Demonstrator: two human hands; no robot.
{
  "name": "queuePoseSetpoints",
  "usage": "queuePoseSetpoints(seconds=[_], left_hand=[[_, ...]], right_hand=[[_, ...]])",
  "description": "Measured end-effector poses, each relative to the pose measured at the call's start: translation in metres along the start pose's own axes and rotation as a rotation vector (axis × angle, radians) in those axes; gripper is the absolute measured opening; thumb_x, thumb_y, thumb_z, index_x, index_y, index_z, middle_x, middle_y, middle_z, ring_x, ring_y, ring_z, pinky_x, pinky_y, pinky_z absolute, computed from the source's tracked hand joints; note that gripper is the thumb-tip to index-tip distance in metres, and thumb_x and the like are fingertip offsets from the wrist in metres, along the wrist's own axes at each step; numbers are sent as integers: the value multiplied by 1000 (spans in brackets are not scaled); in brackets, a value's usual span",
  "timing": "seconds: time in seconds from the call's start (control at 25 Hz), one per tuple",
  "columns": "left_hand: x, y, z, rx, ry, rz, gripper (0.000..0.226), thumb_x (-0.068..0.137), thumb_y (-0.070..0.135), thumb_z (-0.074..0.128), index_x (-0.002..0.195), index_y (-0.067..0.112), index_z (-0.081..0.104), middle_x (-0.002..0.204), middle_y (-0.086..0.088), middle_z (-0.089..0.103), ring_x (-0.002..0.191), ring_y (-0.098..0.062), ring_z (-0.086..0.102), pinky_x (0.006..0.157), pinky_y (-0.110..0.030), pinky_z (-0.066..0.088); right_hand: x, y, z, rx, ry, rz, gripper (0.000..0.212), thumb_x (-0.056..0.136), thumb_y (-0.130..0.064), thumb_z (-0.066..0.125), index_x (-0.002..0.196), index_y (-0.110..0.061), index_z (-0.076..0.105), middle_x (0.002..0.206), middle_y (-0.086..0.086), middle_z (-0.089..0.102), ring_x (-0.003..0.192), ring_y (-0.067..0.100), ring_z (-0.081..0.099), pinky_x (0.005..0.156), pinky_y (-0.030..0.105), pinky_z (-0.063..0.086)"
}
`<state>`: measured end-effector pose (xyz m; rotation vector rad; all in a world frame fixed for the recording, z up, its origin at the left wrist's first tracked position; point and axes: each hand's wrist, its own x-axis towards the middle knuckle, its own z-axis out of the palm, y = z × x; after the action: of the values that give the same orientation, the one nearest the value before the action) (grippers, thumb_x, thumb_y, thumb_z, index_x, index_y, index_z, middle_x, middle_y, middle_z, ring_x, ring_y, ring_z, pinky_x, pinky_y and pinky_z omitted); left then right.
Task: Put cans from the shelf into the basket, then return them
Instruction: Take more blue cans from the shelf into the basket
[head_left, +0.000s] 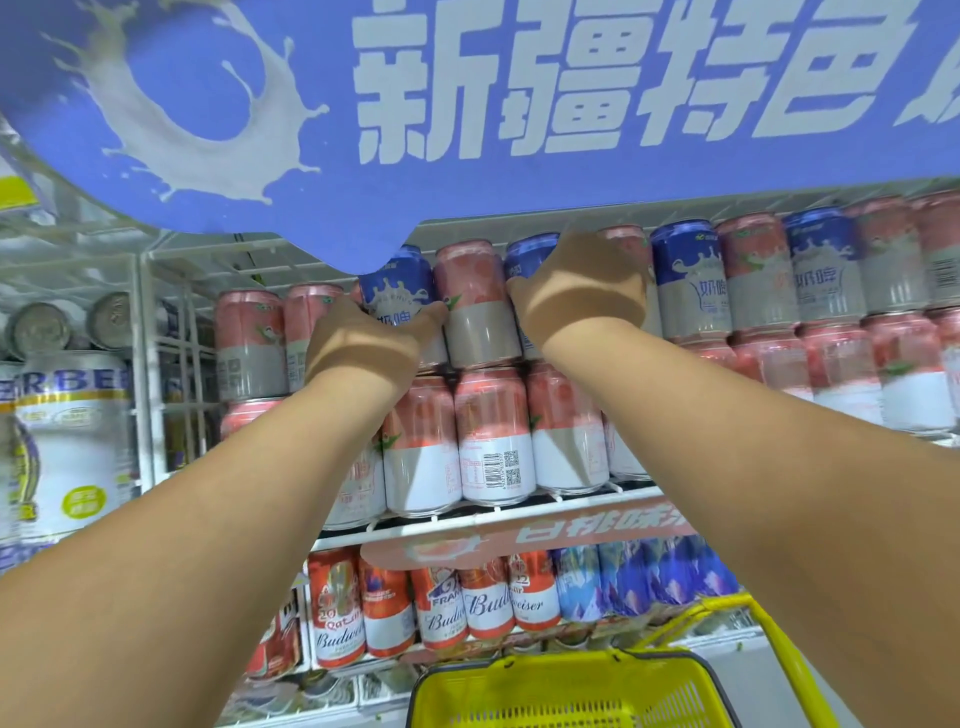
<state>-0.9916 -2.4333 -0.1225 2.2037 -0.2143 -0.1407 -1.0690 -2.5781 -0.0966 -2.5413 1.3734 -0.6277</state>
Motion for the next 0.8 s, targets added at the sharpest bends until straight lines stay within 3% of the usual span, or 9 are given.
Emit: queuePoseSetpoints(seconds=[0.08,0.2,0.4,0.52,0.6,0.8], left_hand=[[3,-1,0,-14,15,-9,66,67,72,75,106,19,63,93,-5,70,74,-26,65,56,-28,40],[1,0,-4,3,29,11,66,70,70,74,109,18,62,98,-5,69,76,-25,62,53,-28,36],[-15,14,-16,-19,41,10,60,70,70,75,104,21,67,82,2,65,62,-16,55,55,-27,39],[-38,23,-24,-40,16,28,57,71,71,74,99,23,66,79,5,64,64,-16,57,59,-26,43],[-60,27,-28,-88,29,40,54,71,69,75,98,24,65,73,7,62,58,-12,56,51,-22,39],[-123,10,-27,-82,-29,83,46,72,66,75,91,24,67,72,9,65,58,-4,56,49,-25,34]], right_hand=[[-2,0,-3,50,-25,10,28,90,-39,64,84,-16,49,81,0,57,73,25,52,45,23,26],[-4,3,-6,147,-15,-2,25,87,-41,65,93,-17,59,89,1,63,78,26,58,56,26,39],[-8,16,-16,257,48,-8,29,87,-45,64,91,-17,56,92,3,61,78,26,55,58,25,36],[-7,30,-24,540,35,36,31,79,-45,71,93,-19,64,90,-1,68,79,24,65,70,31,54],[-19,40,-38,717,28,39,31,75,-41,78,92,-18,65,83,-6,69,75,20,67,76,36,59],[-96,85,-73,866,-2,-11,17,77,-30,81,85,-21,70,77,-5,73,59,2,59,53,17,47]])
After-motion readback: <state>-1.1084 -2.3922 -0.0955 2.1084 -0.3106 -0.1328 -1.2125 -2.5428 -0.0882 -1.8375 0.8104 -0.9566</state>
